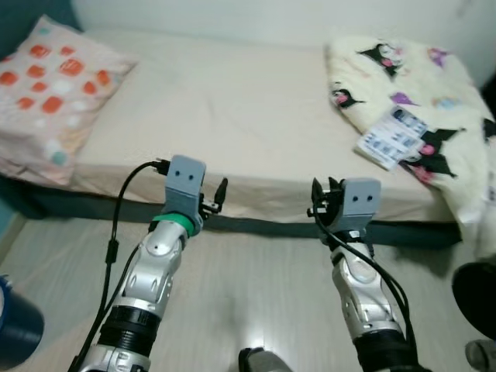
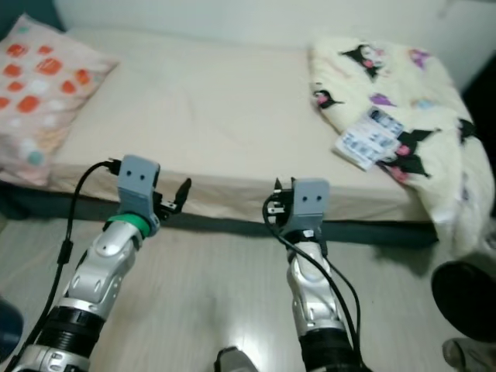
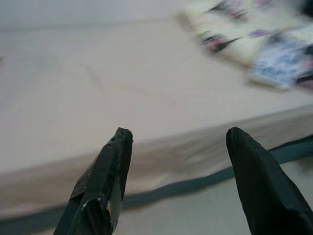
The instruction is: Clean up the room
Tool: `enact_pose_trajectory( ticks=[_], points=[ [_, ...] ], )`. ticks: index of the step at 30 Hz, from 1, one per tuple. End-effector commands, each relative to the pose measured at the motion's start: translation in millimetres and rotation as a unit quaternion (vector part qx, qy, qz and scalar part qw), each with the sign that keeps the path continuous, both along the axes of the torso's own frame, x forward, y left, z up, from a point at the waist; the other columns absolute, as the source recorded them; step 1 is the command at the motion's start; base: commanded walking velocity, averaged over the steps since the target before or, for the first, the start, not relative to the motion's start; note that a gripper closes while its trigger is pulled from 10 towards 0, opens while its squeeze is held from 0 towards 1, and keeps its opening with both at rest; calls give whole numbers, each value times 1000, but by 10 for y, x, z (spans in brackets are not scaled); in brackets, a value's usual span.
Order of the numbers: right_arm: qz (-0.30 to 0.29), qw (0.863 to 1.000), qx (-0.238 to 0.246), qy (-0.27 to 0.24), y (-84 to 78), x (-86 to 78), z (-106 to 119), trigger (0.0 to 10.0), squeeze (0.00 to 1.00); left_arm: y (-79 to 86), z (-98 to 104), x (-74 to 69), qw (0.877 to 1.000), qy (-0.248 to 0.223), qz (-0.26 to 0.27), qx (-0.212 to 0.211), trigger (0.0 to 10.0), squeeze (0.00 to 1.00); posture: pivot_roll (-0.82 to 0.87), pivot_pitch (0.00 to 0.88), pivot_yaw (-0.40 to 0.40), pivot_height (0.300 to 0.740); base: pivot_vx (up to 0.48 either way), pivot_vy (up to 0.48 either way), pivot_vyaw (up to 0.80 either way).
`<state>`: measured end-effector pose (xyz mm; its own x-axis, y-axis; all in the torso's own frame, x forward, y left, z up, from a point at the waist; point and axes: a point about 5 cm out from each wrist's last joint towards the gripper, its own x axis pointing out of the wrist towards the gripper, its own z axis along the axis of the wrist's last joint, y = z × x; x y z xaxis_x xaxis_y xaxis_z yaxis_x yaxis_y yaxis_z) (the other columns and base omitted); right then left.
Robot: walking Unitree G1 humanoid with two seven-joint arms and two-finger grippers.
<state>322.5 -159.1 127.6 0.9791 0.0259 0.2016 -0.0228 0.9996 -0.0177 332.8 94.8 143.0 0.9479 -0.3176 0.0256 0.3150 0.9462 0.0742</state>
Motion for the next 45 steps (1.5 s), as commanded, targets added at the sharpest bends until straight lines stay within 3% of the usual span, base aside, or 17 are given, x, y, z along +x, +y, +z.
enact_pose_trajectory(
  ticks=[1,16,18,21,24,26,28,31,35,38,40,45],
  points=[
    [2,1000,2,11,19,-26,-60,10000,0,41,-88,-23,1000,16,6,7,10000,0,-140,66,35,723,0,0,-788],
    [0,1000,1,14,2,-32,-78,10000,0,34,-108,-24,1000,18,5,10,10000,0,-137,66,34,723,0,0,-788],
    [18,1000,-10,18,66,-12,-91,10000,0,155,-181,-46,999,24,28,25,10000,0,-109,64,9,723,0,0,-788],
    [24,999,-14,19,88,-5,-92,10000,0,192,-203,-54,999,24,35,31,10000,0,-101,64,2,723,0,0,-788],
    [77,994,-72,23,247,67,-109,10000,0,589,-298,-175,992,21,105,64,10000,0,-31,72,-48,723,0,0,-785],
    [94,992,-80,22,297,106,-89,10000,0,761,-286,-249,988,12,131,75,10000,0,-16,74,-57,723,0,0,-781],
    [94,992,-80,22,297,106,-89,10000,0,761,-286,-249,988,12,131,75,10000,0,-16,74,-57,723,0,0,-781],
    [117,990,-78,13,398,158,-20,10000,0,887,-200,-302,984,-12,153,85,10000,0,6,75,-71,723,0,0,-781],
    [135,988,-75,4,507,169,28,10000,0,875,-115,-276,983,-35,158,85,10000,0,5,76,-72,723,0,0,-781],
    [144,987,-71,-6,569,156,73,10000,0,755,-65,-208,985,-50,144,83,10000,0,-21,75,-64,723,0,0,-781],
    [129,989,-66,-12,516,134,82,10000,0,560,-21,-128,989,-57,114,74,10000,0,-60,75,-36,723,0,0,-781],
    [84,995,-54,-9,330,101,27,10000,0,332,53,-45,994,-63,64,63,10000,0,-101,66,-1,723,0,0,-781]
  ],
)
